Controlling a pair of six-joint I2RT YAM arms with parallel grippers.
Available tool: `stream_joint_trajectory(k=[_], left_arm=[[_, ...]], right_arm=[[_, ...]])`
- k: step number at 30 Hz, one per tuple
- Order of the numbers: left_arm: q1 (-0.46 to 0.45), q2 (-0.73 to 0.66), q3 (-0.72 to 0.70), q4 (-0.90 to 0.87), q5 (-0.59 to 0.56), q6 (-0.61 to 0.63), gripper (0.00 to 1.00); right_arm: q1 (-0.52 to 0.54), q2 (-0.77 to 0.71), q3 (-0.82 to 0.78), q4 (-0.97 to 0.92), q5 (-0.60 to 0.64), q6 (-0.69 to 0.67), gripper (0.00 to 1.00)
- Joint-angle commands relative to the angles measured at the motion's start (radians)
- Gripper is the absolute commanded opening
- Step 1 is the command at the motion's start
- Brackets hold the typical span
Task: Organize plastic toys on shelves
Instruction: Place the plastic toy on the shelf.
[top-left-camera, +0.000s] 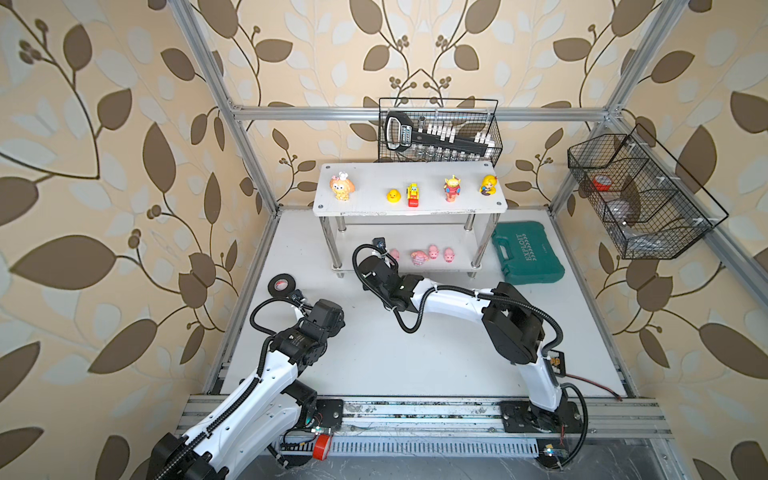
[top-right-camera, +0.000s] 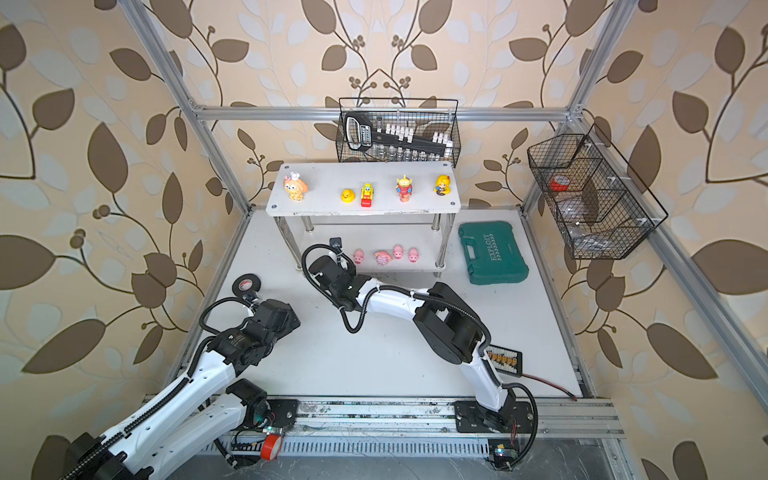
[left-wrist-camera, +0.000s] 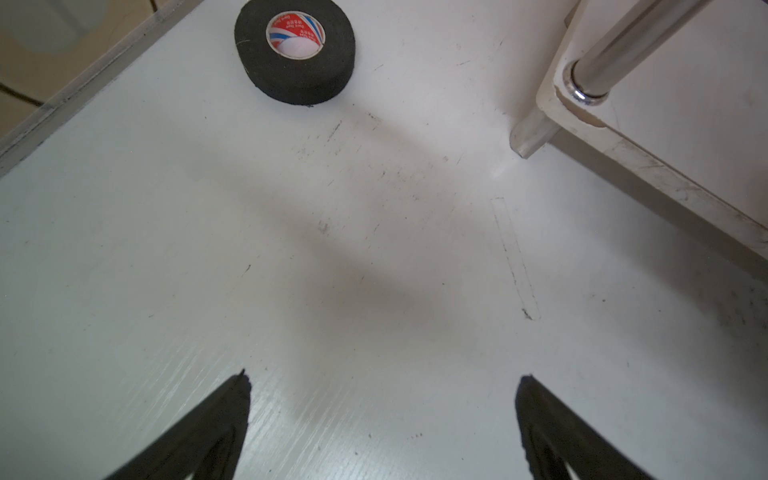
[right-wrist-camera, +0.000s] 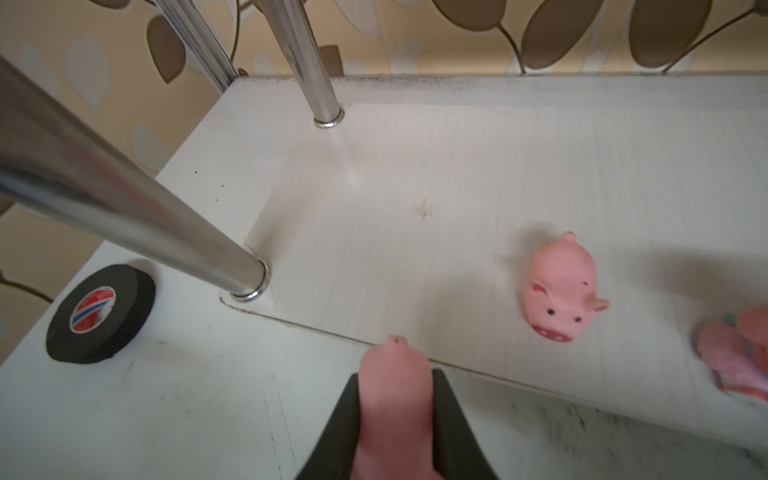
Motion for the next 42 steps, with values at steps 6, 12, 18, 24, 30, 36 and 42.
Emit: stream_joint_trajectory(k=[6,12,18,24,30,36,42], left_arm=[[0.005,-0.032,0.001,0.003,-0.010,0.013,0.99],[0.005,-0.037,0.001,0.000,-0.011,0.013,0.99],[0.005,-0.040,0.001,-0.001,-0.013,0.010,0.99],[0.005,-0.043,0.001,-0.001,-0.015,0.010,0.99],[0.005,-0.045,0.001,-0.004,-0.014,0.010,0.99],[0.005,-0.042,0.001,-0.004,-0.012,0.010,0.99],[0.005,-0.040,0.002,-0.008,-0.014,0.008,0.99]], right_arm=[[-0.009,0.154,0.198,-0.006,0.037,-0.094,0.25],[-0.029,0.224,0.279,0.000,0.048,-0.110,0.26],[-0.046,0.279,0.364,-0.024,0.034,-0.132,0.26],[-0.048,0.287,0.378,-0.045,0.008,-0.101,0.26],[-0.043,0.289,0.369,-0.056,-0.003,-0.097,0.26],[-0.042,0.292,0.360,-0.069,-0.012,-0.097,0.26],[-0.042,0.290,0.339,-0.077,-0.022,-0.092,0.27]])
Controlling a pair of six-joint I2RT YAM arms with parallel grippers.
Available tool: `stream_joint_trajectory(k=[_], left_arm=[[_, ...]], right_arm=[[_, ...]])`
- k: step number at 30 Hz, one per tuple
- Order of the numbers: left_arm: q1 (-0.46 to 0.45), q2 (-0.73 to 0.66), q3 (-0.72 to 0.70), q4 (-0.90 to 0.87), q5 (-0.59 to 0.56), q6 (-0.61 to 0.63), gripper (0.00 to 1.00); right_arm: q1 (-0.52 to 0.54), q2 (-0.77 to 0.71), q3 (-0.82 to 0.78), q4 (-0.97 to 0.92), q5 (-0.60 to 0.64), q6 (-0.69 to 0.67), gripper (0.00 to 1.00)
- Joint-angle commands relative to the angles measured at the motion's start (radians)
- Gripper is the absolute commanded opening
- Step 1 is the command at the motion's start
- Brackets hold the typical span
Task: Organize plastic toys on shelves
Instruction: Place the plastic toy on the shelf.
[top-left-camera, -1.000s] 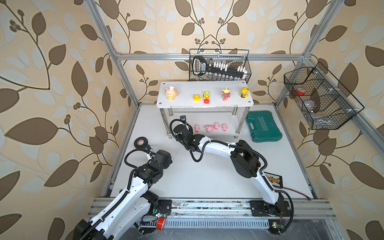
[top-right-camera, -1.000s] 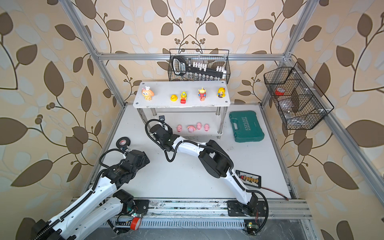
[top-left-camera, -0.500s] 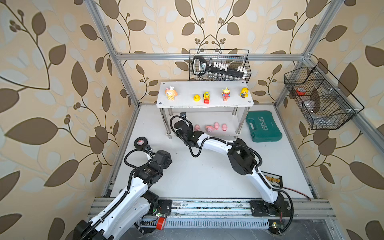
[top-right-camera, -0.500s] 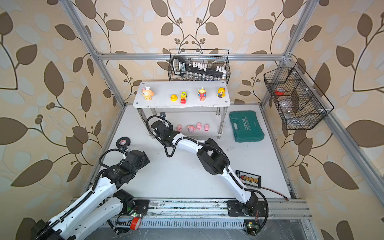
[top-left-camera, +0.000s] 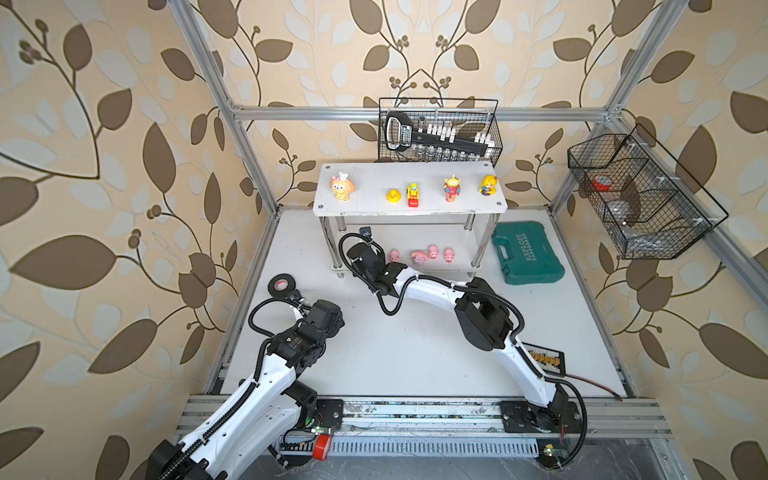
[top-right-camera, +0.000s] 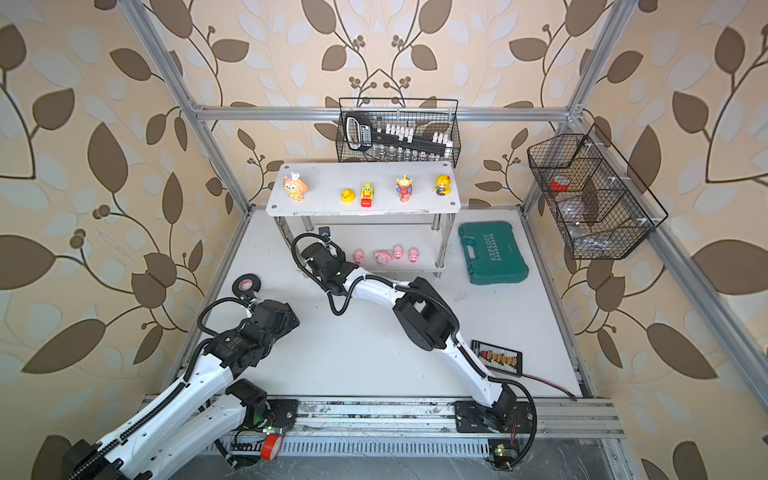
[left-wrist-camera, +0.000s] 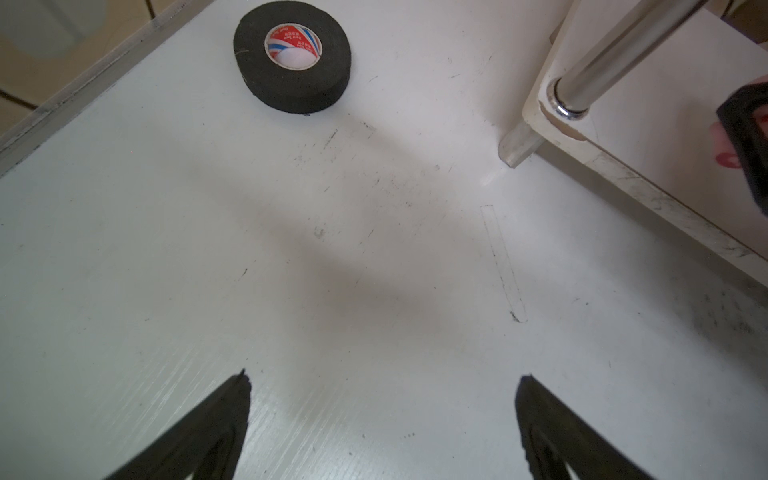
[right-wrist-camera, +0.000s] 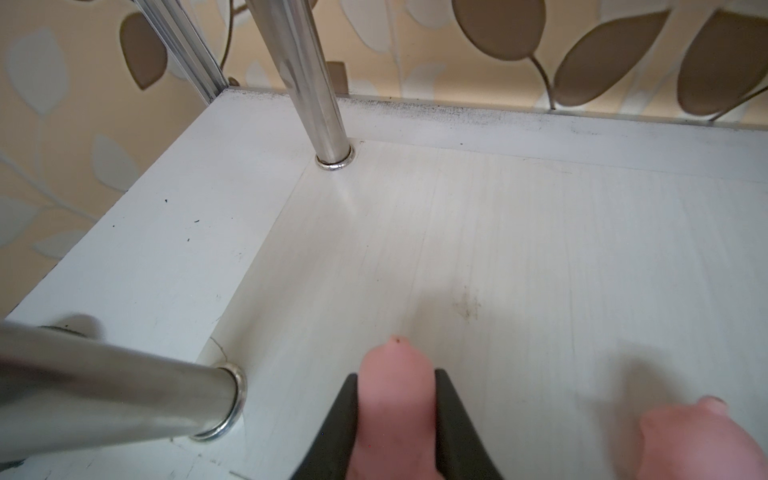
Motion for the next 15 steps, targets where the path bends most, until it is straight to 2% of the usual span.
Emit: stream_joint_trajectory(k=[1,15], left_arm=[[0.005,-0.006,0.003,-0.006,-0.014,0.008,0.99],[0.005,-0.012,0.002,-0.010,-0.013,0.006,0.99]], right_arm=[[0.004,0.023,-0.015,-0.017,-0.015,0.009,0.27],[0.003,0.038,0.002,-0.028,-0.023,-0.002,0.30]])
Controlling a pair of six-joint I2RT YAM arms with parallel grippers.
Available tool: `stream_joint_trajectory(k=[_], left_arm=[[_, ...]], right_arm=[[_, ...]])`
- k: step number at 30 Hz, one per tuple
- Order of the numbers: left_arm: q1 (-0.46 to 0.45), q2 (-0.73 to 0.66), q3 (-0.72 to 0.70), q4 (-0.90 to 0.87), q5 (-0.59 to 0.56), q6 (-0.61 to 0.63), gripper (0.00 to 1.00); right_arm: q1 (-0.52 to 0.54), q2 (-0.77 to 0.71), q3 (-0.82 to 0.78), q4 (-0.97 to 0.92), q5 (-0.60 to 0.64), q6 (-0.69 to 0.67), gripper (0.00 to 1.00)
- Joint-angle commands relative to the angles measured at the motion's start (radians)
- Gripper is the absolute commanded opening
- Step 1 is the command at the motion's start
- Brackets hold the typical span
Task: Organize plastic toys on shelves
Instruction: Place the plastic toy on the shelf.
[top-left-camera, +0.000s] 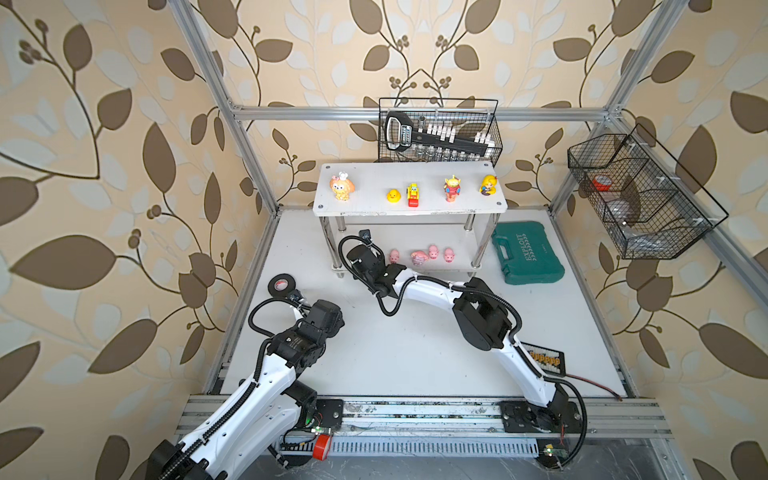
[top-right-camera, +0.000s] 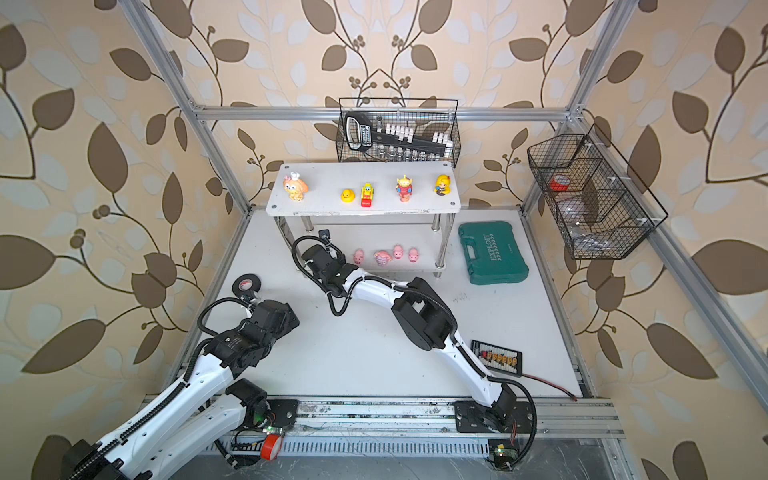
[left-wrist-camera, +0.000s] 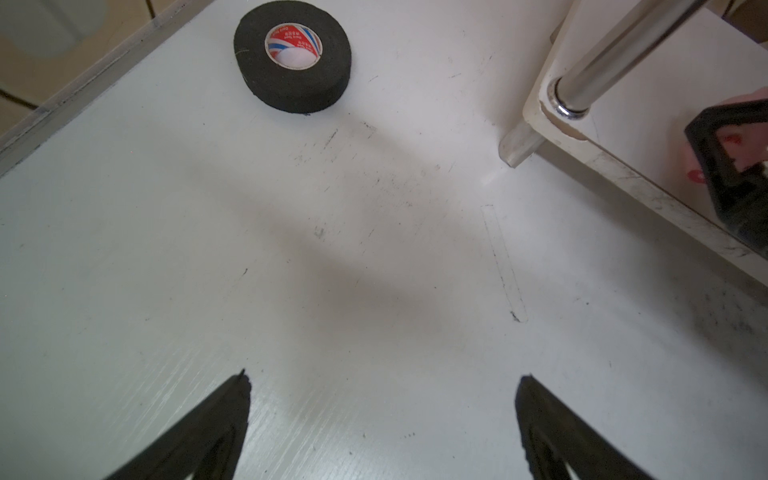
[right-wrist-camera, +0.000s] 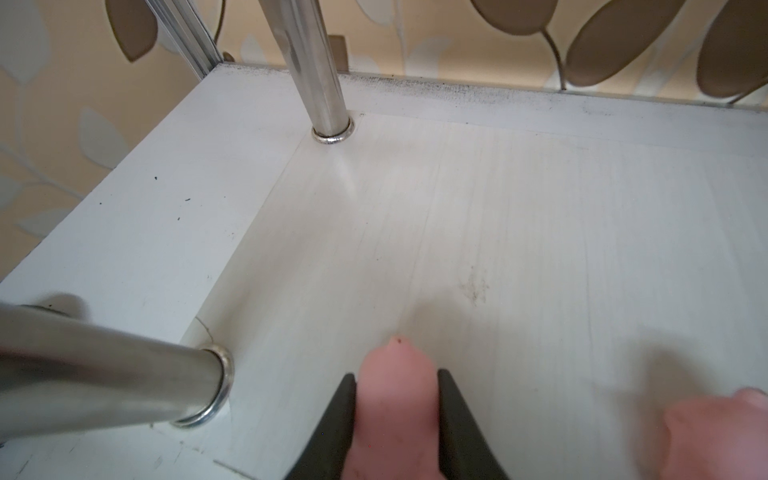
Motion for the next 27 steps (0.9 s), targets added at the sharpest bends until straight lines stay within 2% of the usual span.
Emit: stream_joint_trajectory(k=[1,11,15,20,27], left_arm=[[0.005,-0.012,0.003,-0.009,-0.013,0.006,0.99],[0.005,-0.016,0.001,-0.012,-0.015,0.004,0.99],[0.005,-0.015,0.001,-0.012,-0.014,0.004,0.99],[0.005,-0.015,0.001,-0.012,-0.013,0.005,0.99],[0.005,-0.015,0.001,-0.011,-0.015,0.006,0.99]], right_arm=[[0.004,0.023,0.003,-0.014,-0.005,0.000,0.30],[0.001,0.021,0.009,-0.017,-0.012,-0.005,0.33],[0.001,0.014,0.017,-0.022,-0.018,-0.016,0.43],[0.000,-0.011,0.010,-0.023,-0.012,-0.026,0.50],[0.007,-0.110,-0.058,0.011,-0.012,-0.050,0.61]])
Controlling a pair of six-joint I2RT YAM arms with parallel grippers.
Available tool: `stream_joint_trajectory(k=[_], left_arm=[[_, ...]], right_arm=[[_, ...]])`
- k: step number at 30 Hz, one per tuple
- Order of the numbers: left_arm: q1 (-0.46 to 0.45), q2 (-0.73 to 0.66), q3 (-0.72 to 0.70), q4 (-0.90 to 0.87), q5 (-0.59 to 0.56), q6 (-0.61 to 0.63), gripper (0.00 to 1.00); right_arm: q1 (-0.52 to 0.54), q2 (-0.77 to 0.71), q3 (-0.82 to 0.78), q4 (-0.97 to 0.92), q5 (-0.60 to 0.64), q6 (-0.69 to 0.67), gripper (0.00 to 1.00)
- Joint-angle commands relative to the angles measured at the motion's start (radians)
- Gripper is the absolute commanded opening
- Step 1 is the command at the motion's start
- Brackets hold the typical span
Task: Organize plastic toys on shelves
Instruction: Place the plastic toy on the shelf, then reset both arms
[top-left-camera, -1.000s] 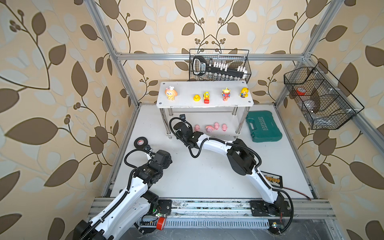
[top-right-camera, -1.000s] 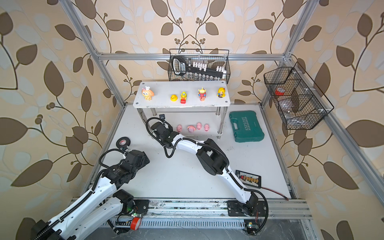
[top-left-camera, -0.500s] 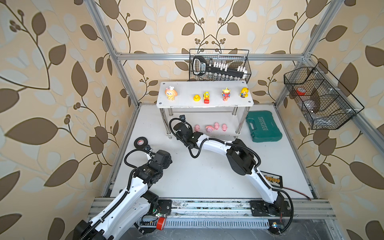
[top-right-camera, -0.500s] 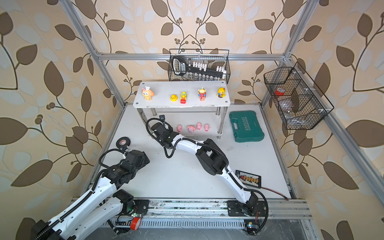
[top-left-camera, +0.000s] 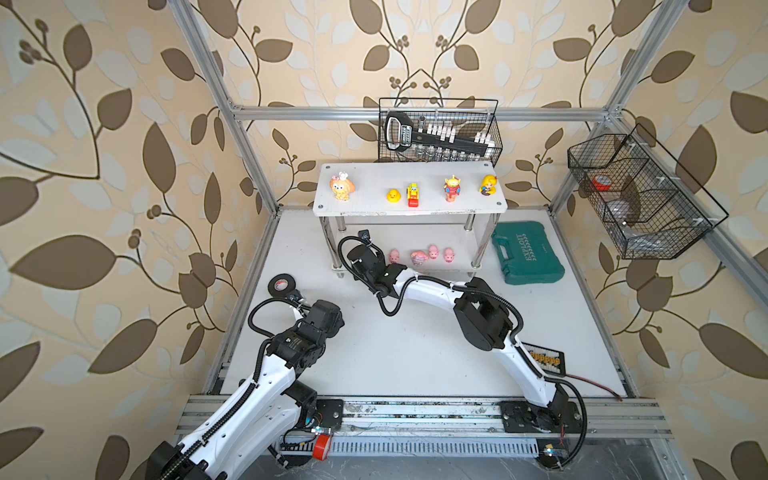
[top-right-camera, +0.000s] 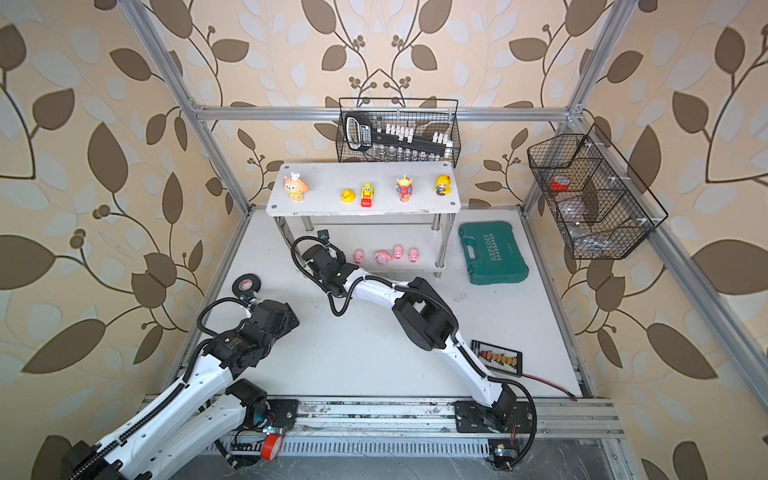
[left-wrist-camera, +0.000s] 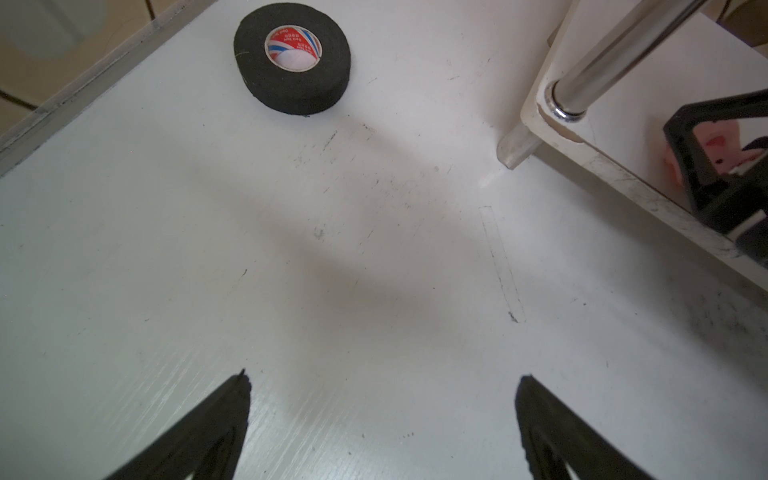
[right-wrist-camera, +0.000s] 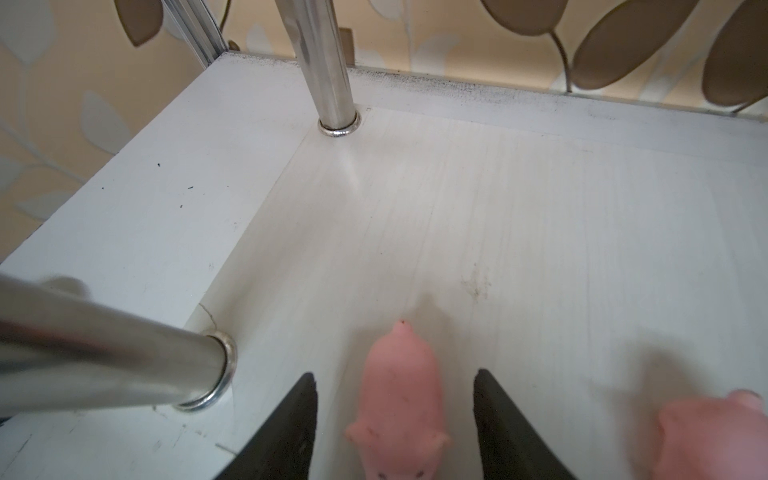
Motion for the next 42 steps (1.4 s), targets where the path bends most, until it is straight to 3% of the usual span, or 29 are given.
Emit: stream_joint_trajectory(k=[1,8,13,19,25,32,37,42], left_arm=[[0.005,-0.009,0.001,-0.011,-0.016,0.006,0.99],[0.005,-0.011,0.000,-0.006,-0.012,0.010,0.99],[0.005,0.008,-0.005,0.020,0.002,0.022,0.99],[0.005,0.041,0.004,0.037,0.032,0.039,0.99],[0.005,0.062,0.013,0.046,0.038,0.051,0.99],[0.005,0.063,0.013,0.054,0.044,0.058,0.99],[0.005,0.063,0.013,0.052,0.045,0.057,0.99],[0.005,0.061,0.013,0.051,0.045,0.057,0.99]], right_arm=[[0.009,-0.103,-0.047,0.023,0.001,-0.023,0.63],[0.028,-0.262,-0.249,0.124,-0.066,-0.087,0.73],[0.074,-0.433,-0.530,0.242,-0.062,-0.113,0.79],[0.171,-0.753,-0.920,0.247,0.106,-0.077,0.85],[0.162,-1.150,-1.263,0.080,0.279,0.055,0.92],[-0.101,-1.460,-1.424,-0.048,0.363,0.050,0.98],[-0.310,-1.590,-1.566,0.204,0.403,-0.090,0.98],[-0.567,-1.538,-1.628,0.403,0.221,-0.125,0.98]])
